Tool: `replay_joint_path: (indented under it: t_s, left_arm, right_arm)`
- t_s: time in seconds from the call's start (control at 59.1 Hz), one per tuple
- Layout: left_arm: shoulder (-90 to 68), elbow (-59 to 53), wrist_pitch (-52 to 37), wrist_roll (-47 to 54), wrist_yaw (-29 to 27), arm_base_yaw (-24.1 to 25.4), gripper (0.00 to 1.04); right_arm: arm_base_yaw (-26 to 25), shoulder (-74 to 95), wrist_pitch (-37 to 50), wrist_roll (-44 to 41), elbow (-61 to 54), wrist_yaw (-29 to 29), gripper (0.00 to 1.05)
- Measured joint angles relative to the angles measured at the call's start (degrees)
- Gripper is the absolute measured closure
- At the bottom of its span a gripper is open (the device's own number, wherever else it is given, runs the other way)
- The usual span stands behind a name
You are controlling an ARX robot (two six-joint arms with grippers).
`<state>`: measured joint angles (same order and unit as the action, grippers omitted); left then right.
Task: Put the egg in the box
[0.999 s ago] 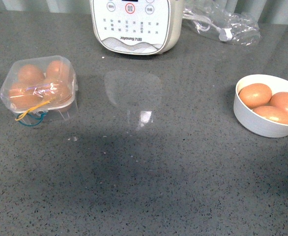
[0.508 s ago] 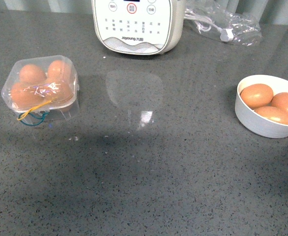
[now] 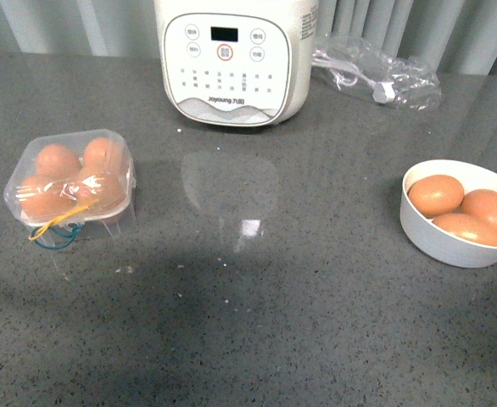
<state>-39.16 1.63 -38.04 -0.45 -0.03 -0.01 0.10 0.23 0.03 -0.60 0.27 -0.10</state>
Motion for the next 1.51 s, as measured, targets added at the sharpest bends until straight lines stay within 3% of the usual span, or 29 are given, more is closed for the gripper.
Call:
replay_joint_path:
  t_s: [0.322, 1.067, 1.185, 1.422, 1.507]
  left_arm:
    - [13.6, 0.0, 12.5, 0.0, 0.0, 0.0, 1.01]
    - [29.1, -0.1, 27.8, 0.0, 0.0, 0.0, 1.01]
    - [37.1, 0.0, 37.4, 0.0, 0.0, 0.0, 1.01]
    - [38.9, 0.0, 38.0, 0.0, 0.0, 0.0, 1.01]
    - [38.9, 0.0, 38.0, 0.0, 0.0, 0.0, 0.9]
  right_arm:
    - [0.0, 0.0, 0.0, 0.0, 0.0, 0.0, 0.07]
    - [0.0, 0.0, 0.0, 0.0, 0.0, 0.0, 0.07]
    - [0.0, 0.0, 0.0, 0.0, 0.0, 0.0, 0.07]
    - [0.0, 0.0, 0.0, 0.0, 0.0, 0.0, 0.07]
    - [0.0, 0.0, 0.0, 0.0, 0.0, 0.0, 0.07]
